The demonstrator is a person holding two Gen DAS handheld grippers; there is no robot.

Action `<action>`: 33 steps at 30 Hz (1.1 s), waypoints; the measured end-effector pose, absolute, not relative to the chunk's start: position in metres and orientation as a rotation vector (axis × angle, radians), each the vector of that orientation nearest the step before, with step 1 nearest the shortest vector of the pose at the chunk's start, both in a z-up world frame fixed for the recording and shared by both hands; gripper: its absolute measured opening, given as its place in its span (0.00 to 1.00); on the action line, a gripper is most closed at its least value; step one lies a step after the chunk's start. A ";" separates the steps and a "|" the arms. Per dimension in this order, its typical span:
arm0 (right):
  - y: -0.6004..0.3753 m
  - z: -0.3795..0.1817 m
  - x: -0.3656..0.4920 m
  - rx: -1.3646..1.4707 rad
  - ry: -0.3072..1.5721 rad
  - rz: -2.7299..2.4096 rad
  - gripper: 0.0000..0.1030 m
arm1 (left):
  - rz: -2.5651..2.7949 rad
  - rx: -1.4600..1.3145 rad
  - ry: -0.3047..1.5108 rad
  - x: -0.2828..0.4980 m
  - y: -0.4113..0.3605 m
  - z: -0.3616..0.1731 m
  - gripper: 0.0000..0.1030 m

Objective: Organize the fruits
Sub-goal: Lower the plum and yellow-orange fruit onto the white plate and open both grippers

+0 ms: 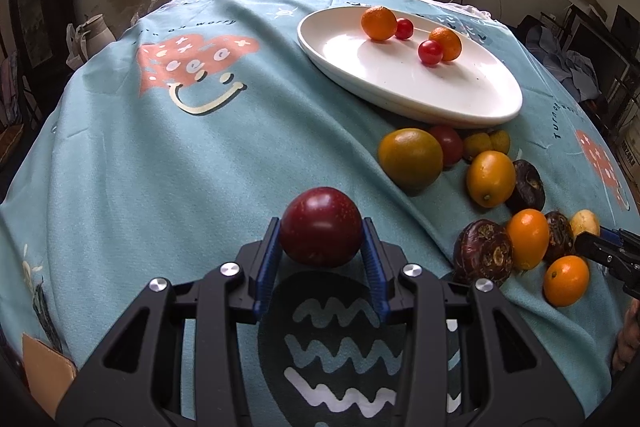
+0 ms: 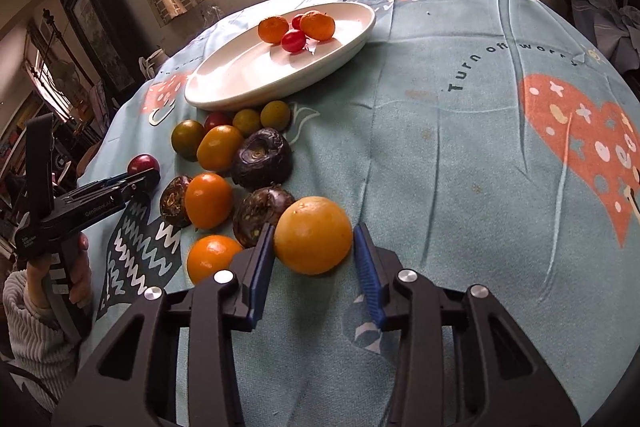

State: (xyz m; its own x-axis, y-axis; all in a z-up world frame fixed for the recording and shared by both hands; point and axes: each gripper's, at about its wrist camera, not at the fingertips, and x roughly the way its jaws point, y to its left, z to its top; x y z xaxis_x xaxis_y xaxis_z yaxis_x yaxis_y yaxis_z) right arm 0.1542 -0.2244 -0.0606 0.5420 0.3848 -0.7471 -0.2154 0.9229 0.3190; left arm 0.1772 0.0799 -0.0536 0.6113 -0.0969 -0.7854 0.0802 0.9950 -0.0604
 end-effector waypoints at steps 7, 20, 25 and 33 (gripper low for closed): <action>-0.231 -0.054 0.149 0.238 0.890 0.373 0.36 | -0.107 -0.026 0.890 0.175 0.080 -0.051 0.39; -0.257 -0.022 0.156 0.405 0.806 0.409 0.36 | -0.168 -0.043 0.779 0.173 0.062 -0.007 0.39; -0.246 0.011 0.195 0.337 0.778 0.369 0.36 | -0.175 0.014 0.744 0.203 0.033 0.017 0.39; -0.200 0.006 0.274 0.286 0.769 0.320 0.36 | -0.146 0.000 0.767 0.263 0.014 0.007 0.39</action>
State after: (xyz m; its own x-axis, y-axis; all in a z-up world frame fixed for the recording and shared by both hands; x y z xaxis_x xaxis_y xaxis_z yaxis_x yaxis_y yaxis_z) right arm 0.2737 -0.2004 0.0063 0.6749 0.3832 -0.6306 -0.1769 0.9137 0.3659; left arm 0.2628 0.0143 0.0066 0.7101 -0.1318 -0.6916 0.1319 0.9898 -0.0532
